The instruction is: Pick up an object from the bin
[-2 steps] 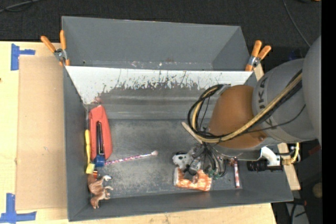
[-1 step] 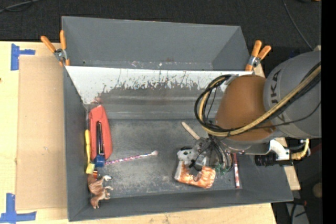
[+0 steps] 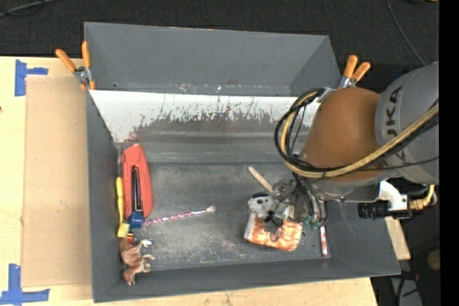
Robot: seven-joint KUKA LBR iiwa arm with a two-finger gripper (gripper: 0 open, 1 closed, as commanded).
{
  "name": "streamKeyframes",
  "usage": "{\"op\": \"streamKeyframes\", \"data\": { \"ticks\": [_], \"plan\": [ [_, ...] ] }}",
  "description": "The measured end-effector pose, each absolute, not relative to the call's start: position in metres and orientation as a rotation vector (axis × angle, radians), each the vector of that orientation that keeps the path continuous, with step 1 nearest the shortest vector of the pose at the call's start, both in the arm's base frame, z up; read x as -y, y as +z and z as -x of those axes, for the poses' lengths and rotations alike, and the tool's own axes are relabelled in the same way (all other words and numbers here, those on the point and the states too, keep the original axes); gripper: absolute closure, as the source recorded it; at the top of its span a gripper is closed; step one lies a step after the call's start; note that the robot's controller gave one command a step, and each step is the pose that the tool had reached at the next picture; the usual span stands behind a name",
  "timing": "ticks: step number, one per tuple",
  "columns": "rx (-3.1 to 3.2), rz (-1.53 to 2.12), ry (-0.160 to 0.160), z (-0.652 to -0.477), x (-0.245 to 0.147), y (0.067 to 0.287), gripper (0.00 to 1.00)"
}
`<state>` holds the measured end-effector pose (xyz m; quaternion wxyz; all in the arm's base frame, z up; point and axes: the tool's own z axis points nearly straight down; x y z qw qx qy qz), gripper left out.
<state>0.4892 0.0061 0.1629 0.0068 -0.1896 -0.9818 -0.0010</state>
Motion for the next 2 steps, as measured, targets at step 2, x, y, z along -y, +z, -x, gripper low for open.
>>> {"op": "streamKeyframes", "data": {
  "ticks": [2],
  "plan": [
    [3.078, 0.593, -0.005, -0.491, -0.006, 0.214, 1.0]
  ]
}}
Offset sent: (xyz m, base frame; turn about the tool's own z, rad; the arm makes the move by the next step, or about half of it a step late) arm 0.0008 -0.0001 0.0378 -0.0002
